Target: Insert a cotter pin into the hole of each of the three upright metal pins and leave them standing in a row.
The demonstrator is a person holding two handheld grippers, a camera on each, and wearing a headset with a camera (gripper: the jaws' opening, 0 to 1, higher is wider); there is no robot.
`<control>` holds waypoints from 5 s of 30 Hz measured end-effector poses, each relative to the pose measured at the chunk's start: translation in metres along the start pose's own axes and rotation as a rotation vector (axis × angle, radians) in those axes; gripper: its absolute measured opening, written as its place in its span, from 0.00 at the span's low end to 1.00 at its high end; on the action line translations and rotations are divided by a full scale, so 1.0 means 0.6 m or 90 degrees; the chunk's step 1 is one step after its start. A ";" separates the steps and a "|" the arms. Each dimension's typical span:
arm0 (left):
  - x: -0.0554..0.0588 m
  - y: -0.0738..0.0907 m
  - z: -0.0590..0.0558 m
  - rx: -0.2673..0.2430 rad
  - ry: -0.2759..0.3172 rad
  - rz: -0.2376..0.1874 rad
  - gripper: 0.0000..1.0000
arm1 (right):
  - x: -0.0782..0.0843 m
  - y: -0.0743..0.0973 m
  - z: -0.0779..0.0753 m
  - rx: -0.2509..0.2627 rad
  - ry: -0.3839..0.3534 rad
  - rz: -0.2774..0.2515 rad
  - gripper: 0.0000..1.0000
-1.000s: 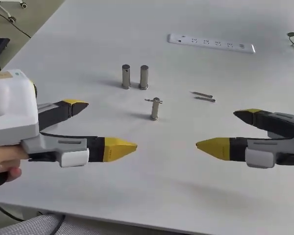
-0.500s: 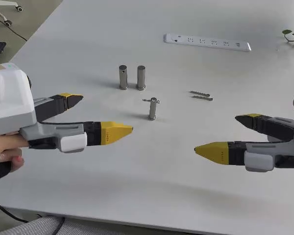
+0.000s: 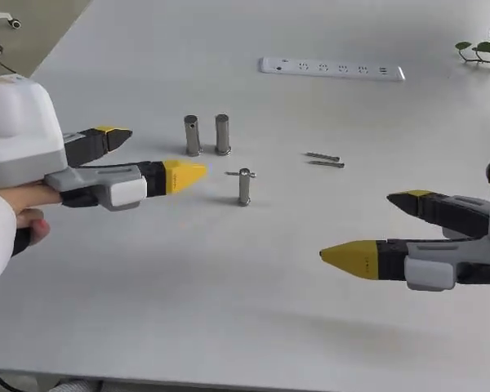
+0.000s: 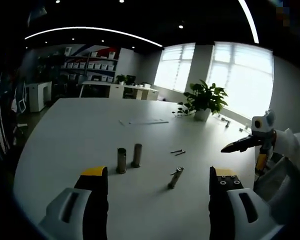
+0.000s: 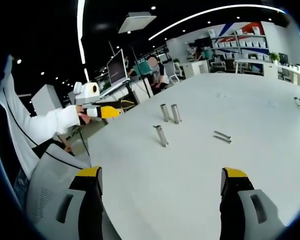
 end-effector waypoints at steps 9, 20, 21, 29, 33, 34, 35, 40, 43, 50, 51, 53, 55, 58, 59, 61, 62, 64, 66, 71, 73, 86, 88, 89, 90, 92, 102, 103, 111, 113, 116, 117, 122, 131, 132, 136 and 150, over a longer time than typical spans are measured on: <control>-0.024 -0.070 0.009 0.009 -0.032 0.014 0.70 | 0.004 0.005 -0.003 0.005 -0.014 -0.013 0.96; -0.031 -0.153 0.012 0.015 -0.049 0.034 0.55 | 0.008 0.012 -0.011 0.016 -0.025 -0.020 0.94; -0.029 -0.161 0.014 0.013 -0.052 0.039 0.55 | 0.008 0.012 -0.011 0.017 -0.026 -0.020 0.94; 0.000 -0.201 0.026 -0.007 -0.080 0.091 0.54 | 0.006 0.010 -0.012 0.008 -0.036 -0.044 0.92; -0.006 -0.210 0.018 -0.008 -0.092 0.081 0.53 | 0.009 0.009 -0.016 0.008 -0.039 -0.041 0.92; -0.005 -0.213 0.017 -0.006 -0.103 0.085 0.52 | 0.012 0.008 -0.017 0.009 -0.040 -0.039 0.92; -0.004 -0.216 0.016 -0.006 -0.109 0.088 0.52 | 0.015 0.007 -0.019 0.010 -0.046 -0.035 0.92; -0.002 -0.227 0.018 -0.021 -0.119 0.092 0.51 | 0.020 0.008 -0.016 0.008 -0.053 -0.036 0.92; -0.001 -0.232 0.020 -0.027 -0.123 0.096 0.49 | 0.020 0.008 -0.017 0.008 -0.055 -0.038 0.92; 0.002 -0.237 0.032 -0.047 -0.152 0.125 0.40 | 0.023 0.011 -0.021 0.011 -0.062 -0.043 0.91; 0.002 -0.238 0.033 -0.049 -0.152 0.126 0.39 | 0.024 0.011 -0.021 0.011 -0.062 -0.042 0.91; 0.004 -0.240 0.034 -0.050 -0.156 0.131 0.38 | 0.025 0.012 -0.019 0.008 -0.059 -0.041 0.91; 0.006 -0.242 0.035 -0.054 -0.168 0.138 0.37 | 0.025 0.011 -0.017 0.006 -0.059 -0.043 0.90; 0.007 -0.244 0.038 -0.064 -0.176 0.145 0.33 | 0.026 0.012 -0.016 0.004 -0.060 -0.044 0.90; 0.007 -0.245 0.039 -0.067 -0.175 0.149 0.31 | 0.026 0.012 -0.016 0.004 -0.059 -0.044 0.90; 0.007 -0.246 0.042 -0.076 -0.181 0.157 0.27 | 0.026 0.012 -0.016 0.005 -0.059 -0.045 0.89; 0.006 -0.246 0.044 -0.078 -0.185 0.160 0.25 | 0.026 0.013 -0.016 0.005 -0.060 -0.046 0.89; 0.007 -0.248 0.046 -0.083 -0.191 0.169 0.21 | 0.026 0.014 -0.016 0.006 -0.060 -0.047 0.89; 0.006 -0.249 0.047 -0.086 -0.191 0.174 0.20 | 0.027 0.015 -0.017 0.007 -0.060 -0.048 0.89; 0.008 -0.252 0.048 -0.089 -0.206 0.189 0.18 | 0.029 0.015 -0.018 0.008 -0.063 -0.046 0.88; 0.009 -0.253 0.048 -0.089 -0.208 0.193 0.16 | 0.029 0.014 -0.018 0.007 -0.064 -0.045 0.88; 0.014 -0.263 0.050 -0.084 -0.207 0.214 0.15 | 0.026 0.016 -0.024 0.011 -0.070 -0.048 0.87; 0.014 -0.264 0.051 -0.083 -0.205 0.216 0.15 | 0.026 0.016 -0.024 0.010 -0.069 -0.046 0.87; 0.014 -0.264 0.051 -0.083 -0.205 0.216 0.14 | 0.026 0.015 -0.024 0.009 -0.069 -0.046 0.87; 0.014 -0.264 0.051 -0.084 -0.203 0.214 0.14 | 0.026 0.015 -0.024 0.008 -0.069 -0.046 0.87; 0.013 -0.266 0.045 -0.094 -0.152 0.195 0.13 | 0.026 0.014 -0.023 0.007 -0.072 -0.048 0.88; 0.009 -0.264 0.049 -0.115 -0.160 0.198 0.12 | 0.026 0.013 -0.021 0.003 -0.070 -0.051 0.89; 0.008 -0.263 0.048 -0.116 -0.167 0.199 0.12 | 0.025 0.014 -0.021 0.004 -0.070 -0.051 0.89; -0.038 -0.243 0.039 -0.131 -0.133 0.163 0.12 | 0.025 0.015 -0.023 0.007 -0.070 -0.052 0.89; -0.052 -0.236 0.035 -0.127 -0.129 0.162 0.12 | 0.025 0.015 -0.022 0.006 -0.068 -0.051 0.89; -0.068 -0.225 0.022 -0.107 -0.113 0.148 0.12 | 0.026 0.017 -0.022 0.012 -0.066 -0.049 0.89; -0.072 -0.222 0.016 -0.100 -0.114 0.146 0.12 | 0.026 0.017 -0.022 0.013 -0.067 -0.051 0.89; -0.091 -0.200 -0.032 -0.069 -0.113 0.139 0.12 | 0.024 0.019 -0.020 0.011 -0.066 -0.057 0.89; -0.113 -0.174 -0.112 -0.013 -0.126 0.131 0.12 | 0.021 0.020 -0.019 0.004 -0.064 -0.060 0.89; -0.114 -0.170 -0.120 -0.007 -0.129 0.131 0.12 | 0.021 0.020 -0.019 0.003 -0.063 -0.059 0.89; -0.115 -0.167 -0.132 0.013 -0.140 0.133 0.12 | 0.022 0.021 -0.019 0.004 -0.064 -0.058 0.89; -0.060 -0.132 -0.176 0.041 -0.150 0.168 0.12 | 0.020 0.022 -0.018 0.003 -0.059 -0.058 0.88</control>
Point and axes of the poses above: the centre of the closed fingertips' face, and the gripper's own axes: y roughly backward along the fingers, z roughly to its left, x roughly out of its underside, the point moved 8 cm from there along y, roughly backward along the fingers, and after that the axes turned 3 degrees about -z, right-handed, at the moved point
